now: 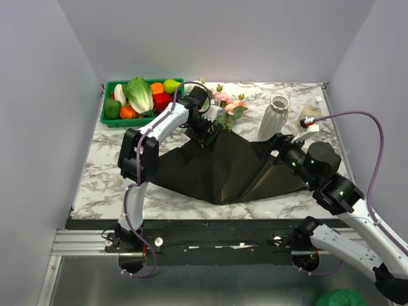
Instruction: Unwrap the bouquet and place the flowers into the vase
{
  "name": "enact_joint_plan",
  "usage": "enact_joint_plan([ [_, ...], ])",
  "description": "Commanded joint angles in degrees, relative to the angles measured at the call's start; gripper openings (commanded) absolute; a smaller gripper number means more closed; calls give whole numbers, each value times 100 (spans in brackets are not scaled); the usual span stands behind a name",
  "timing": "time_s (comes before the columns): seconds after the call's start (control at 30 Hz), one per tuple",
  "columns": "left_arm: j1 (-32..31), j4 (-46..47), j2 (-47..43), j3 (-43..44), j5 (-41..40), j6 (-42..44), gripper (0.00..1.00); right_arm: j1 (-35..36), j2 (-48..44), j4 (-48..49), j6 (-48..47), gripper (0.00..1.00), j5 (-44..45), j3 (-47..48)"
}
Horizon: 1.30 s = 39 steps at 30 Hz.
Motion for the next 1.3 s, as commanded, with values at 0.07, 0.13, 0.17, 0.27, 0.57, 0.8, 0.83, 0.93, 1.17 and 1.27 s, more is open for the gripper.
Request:
enact_joint_plan([
  [0.07,-25,160,132,-260,-50,215,98,-31,90,-81,121,100,-39,-39],
  [0.13,-25,186,114,-322,29,224,89,-22,82,-46,139,100,-74,-56],
  [0.17,-25,160,105,-323,143,250,84,-31,81,-37,139,100,-75,-65],
  [0.27,-42,90,79,-340,293,347,59,-22,73,-28,183,99,-92,-82],
  [0.57,-51,134,-211,-542,425,488,2,-31,108,69,288,98,-233,-126],
  [0.8,-60,46,-404,-490,592,532,0,-22,99,69,209,98,-224,-39],
  [0.83,-69,11,-492,-464,688,532,0,-31,108,60,166,98,-180,-21],
  [0.93,-235,-217,-816,-262,899,750,0,-31,160,-10,16,98,4,119],
  [1.17,-876,-972,-1845,-444,1154,1673,0,-31,415,-230,-581,98,540,751],
  [1.27,-1158,-1148,-2222,-822,1111,2183,0,-31,433,-326,-783,98,742,1058],
])
